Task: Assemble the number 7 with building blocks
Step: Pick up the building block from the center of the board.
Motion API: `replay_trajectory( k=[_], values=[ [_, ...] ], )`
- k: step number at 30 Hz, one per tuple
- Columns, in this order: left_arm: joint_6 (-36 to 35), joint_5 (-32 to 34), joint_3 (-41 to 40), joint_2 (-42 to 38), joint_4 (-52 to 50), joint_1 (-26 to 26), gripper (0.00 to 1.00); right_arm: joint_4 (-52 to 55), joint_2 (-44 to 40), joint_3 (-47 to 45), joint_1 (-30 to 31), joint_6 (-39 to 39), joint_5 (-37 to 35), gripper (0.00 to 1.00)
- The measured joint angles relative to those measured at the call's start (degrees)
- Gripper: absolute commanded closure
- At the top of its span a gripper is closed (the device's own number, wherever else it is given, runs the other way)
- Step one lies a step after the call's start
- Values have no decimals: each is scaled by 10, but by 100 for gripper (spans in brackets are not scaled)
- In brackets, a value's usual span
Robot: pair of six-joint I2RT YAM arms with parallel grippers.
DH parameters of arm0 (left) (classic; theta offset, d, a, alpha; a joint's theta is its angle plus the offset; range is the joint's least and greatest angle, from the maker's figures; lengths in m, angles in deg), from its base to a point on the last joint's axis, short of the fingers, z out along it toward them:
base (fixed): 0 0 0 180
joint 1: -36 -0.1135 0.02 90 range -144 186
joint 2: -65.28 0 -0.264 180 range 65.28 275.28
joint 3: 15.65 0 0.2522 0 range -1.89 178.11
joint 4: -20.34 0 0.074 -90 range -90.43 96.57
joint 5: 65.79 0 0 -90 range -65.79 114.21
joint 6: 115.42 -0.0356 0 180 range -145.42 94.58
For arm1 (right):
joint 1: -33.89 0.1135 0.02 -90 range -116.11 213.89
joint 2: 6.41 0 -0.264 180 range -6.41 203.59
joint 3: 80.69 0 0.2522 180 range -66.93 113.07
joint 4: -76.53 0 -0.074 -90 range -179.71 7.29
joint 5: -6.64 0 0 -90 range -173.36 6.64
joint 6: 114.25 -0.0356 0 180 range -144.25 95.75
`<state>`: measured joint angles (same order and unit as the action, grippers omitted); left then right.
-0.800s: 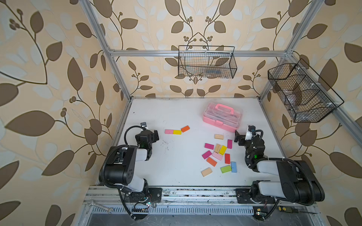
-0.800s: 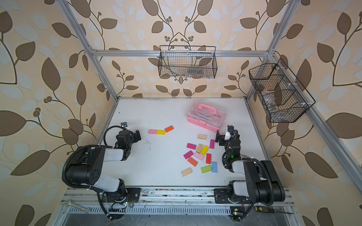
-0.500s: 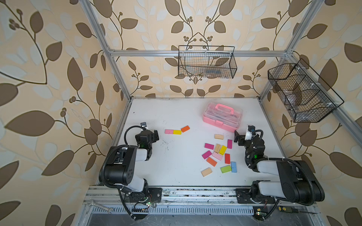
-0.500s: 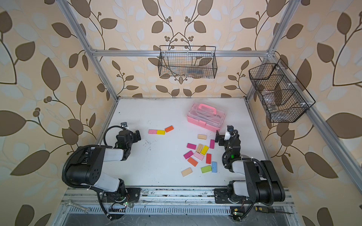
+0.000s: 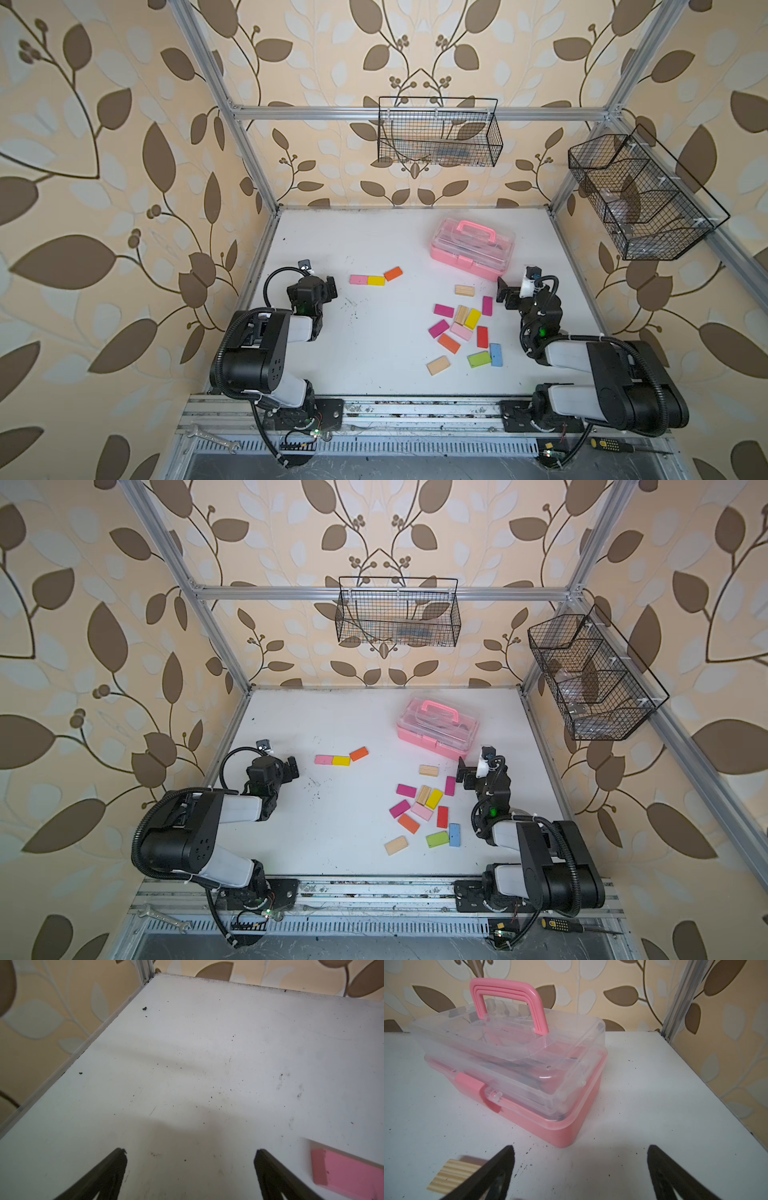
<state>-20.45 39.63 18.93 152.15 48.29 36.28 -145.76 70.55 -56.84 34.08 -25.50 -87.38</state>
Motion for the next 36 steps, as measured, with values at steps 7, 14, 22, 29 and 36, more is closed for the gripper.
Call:
replay_trajectory(
  k=[7,14,22,29,36],
  values=[
    [0,0,0,0,0,0,1,1,-1,0,1,0,0,0],
    [0,11,32,-64,-96,0,1,80,-74,22,8,0,-16,0],
    [71,2,144,-189,-267,0,1,226,-170,86,11,-51,-46,0],
    [155,-108,316,-194,-493,0,1,381,-257,152,-35,-153,-9,0],
    [218,-219,310,-223,-617,0,1,516,-270,238,-52,-217,98,0]
  ],
)
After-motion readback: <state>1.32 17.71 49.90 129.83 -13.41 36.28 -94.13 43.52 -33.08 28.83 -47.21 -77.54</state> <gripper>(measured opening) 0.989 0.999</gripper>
